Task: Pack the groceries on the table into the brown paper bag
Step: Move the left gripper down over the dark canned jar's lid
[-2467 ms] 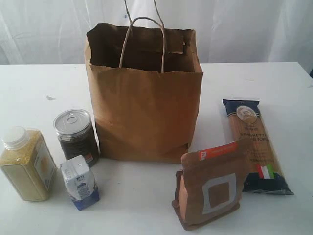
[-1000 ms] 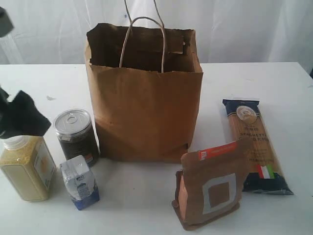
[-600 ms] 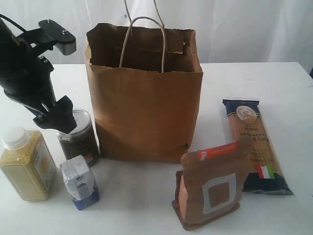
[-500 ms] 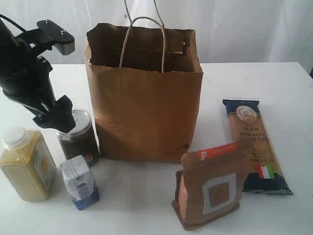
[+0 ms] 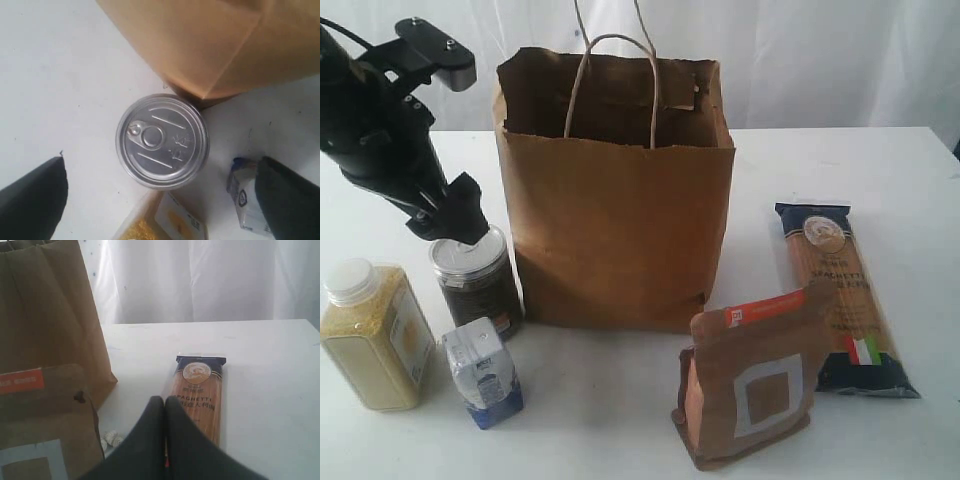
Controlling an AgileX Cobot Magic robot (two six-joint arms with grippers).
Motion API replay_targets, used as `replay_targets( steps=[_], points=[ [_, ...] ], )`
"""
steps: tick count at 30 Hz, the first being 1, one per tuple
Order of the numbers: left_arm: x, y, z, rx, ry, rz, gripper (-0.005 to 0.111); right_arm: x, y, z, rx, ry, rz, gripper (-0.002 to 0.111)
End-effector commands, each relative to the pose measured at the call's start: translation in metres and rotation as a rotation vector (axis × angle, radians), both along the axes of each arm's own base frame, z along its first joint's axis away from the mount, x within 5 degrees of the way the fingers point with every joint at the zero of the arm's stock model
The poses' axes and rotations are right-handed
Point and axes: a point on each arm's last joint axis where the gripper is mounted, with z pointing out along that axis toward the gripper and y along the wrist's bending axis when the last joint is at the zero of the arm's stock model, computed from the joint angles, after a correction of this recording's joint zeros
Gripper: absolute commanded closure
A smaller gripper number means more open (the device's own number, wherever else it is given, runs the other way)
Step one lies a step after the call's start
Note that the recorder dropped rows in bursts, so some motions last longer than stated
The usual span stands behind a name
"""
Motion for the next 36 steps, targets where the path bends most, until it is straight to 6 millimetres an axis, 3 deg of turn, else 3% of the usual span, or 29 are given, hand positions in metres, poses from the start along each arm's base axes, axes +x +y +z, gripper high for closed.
replay_targets(
  steps=[1,9,17,23,28,36],
  points=[
    [0.000,0.000,0.002,-0.014,0.002,0.015,0.002,0.000,0.000,0.000,-0.005,-0.011,-0.005,0.108],
    [-0.001,0.002,0.002,0.013,0.008,-0.004,0.002,0.000,0.000,0.000,-0.005,-0.011,-0.005,0.108],
    [-0.004,-0.002,0.000,0.044,0.006,-0.169,0.002,0.000,0.000,0.000,-0.005,-0.011,-0.005,0.108],
    [0.005,-0.006,-0.019,0.078,0.074,-0.225,0.002,0.000,0.000,0.000,-0.005,-0.011,-0.005,0.108],
    [0.019,0.002,-0.035,0.105,0.124,-0.210,0.002,0.000,0.000,0.000,-0.005,-0.011,-0.005,0.108],
    [0.036,0.004,-0.014,-0.018,0.108,-0.219,0.002,0.000,0.000,0.000,-0.005,-0.011,-0.005,0.108]
  ],
)
